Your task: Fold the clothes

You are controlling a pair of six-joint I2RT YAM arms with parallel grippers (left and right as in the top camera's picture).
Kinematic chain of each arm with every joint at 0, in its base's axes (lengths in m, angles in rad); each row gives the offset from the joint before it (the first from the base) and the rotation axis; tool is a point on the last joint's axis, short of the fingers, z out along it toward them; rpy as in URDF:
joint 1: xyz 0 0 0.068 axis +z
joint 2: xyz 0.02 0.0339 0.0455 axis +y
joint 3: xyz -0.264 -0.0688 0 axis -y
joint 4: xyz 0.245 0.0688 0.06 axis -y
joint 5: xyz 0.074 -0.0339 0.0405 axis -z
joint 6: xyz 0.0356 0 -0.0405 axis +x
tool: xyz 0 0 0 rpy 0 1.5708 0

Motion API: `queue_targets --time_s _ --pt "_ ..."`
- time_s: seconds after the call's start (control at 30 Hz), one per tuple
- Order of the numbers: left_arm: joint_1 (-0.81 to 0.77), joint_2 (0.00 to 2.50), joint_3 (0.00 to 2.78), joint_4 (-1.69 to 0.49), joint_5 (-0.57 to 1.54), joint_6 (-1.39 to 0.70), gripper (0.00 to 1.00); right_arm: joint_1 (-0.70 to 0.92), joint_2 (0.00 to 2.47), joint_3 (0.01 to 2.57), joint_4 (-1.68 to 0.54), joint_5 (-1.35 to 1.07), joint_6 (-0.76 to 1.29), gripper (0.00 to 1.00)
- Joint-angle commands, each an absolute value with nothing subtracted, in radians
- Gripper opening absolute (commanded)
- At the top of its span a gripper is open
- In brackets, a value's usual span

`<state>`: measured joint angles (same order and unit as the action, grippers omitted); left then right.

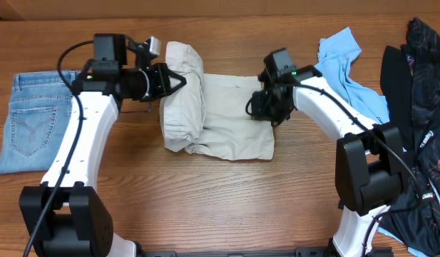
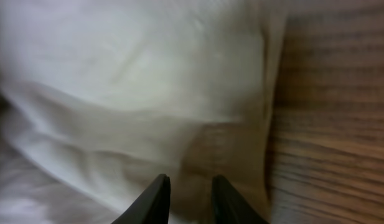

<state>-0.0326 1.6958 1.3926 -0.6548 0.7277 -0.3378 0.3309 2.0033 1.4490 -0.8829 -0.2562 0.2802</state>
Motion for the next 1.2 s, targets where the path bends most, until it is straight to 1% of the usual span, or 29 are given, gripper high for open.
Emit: queue_targets --time_s 0.0,0.23,0.43,0.67,0.87,0.93,0.97,1.03,1.07,1.1,1.13,1.17 --pt "-0.065 1.654 1.423 -0.638 0.671 -0.348 0.05 0.335 2.009 1.38 -0.855 -0.202 0.236 0.26" --pt "-0.13 1.657 1.423 -0.638 0.632 -0.367 0.07 0.336 2.011 1.294 -0.792 -0.202 0.181 0.26" --pt "-0.204 1.668 1.423 -0.638 0.605 -0.368 0.06 0.336 2.011 1.27 -0.762 -0.202 0.182 0.26" --pt "-0.305 1.7 1.423 -0.63 0.588 -0.436 0.06 0.336 2.011 1.27 -0.76 -0.202 0.182 0.26" --pt "-0.386 1.782 1.423 -0.615 0.554 -0.532 0.06 0.336 2.011 1.27 -0.761 -0.202 0.182 0.26" --pt "-0.406 1.812 1.423 -0.603 0.553 -0.532 0.07 0.336 2.011 1.27 -0.761 -0.202 0.182 0.26" --pt "-0.415 1.827 1.423 -0.596 0.553 -0.532 0.13 0.336 2.011 1.27 -0.762 -0.202 0.182 0.26" --pt "-0.427 1.849 1.423 -0.577 0.554 -0.532 0.38 0.336 2.011 1.27 -0.763 -0.202 0.182 0.26" --pt "-0.432 1.859 1.423 -0.559 0.564 -0.532 0.44 0.336 2.011 1.27 -0.764 -0.202 0.182 0.26" --pt "-0.435 1.863 1.423 -0.54 0.583 -0.531 0.54 0.336 2.011 1.27 -0.764 -0.202 0.182 0.26" --pt "-0.438 1.865 1.423 -0.513 0.613 -0.514 0.68 0.336 2.011 1.27 -0.764 -0.202 0.182 0.26" --pt "-0.438 1.864 1.423 -0.491 0.637 -0.493 0.72 0.336 2.011 1.27 -0.764 -0.202 0.182 0.26"
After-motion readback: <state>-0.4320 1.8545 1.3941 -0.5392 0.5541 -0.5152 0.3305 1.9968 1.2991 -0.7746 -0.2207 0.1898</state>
